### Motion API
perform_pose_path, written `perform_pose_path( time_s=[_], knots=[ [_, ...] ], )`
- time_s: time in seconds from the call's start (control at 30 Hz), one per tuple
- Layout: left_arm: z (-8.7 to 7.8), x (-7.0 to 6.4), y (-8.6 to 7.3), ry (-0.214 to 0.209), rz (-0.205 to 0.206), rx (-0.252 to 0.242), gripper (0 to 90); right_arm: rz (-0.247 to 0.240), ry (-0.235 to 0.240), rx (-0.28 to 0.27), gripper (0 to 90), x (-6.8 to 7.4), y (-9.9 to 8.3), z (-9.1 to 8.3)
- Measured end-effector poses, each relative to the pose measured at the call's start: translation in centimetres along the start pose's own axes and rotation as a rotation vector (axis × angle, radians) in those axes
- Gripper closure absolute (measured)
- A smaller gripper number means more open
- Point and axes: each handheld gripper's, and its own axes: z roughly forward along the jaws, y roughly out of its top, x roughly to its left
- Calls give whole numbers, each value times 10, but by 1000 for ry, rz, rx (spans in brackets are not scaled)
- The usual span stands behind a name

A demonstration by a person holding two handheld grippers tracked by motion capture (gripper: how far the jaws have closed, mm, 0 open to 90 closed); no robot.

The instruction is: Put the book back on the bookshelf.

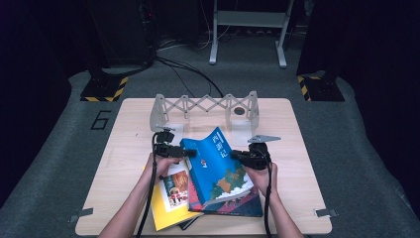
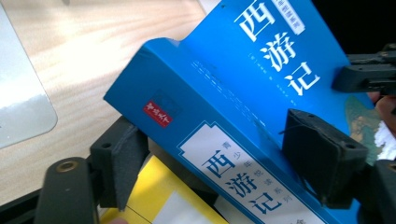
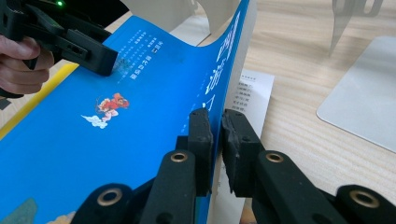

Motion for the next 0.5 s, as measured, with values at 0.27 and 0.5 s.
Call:
perform_pose_path(
  time_s=[0.27, 0.5],
  knots=[
    [-11, -7, 2, -1, 44, -24, 279, 0, 5, -4, 823, 5, 6, -5],
    [-19, -19, 6, 8, 88, -49, 300, -4, 11, -20, 822, 7, 7, -10]
  ],
)
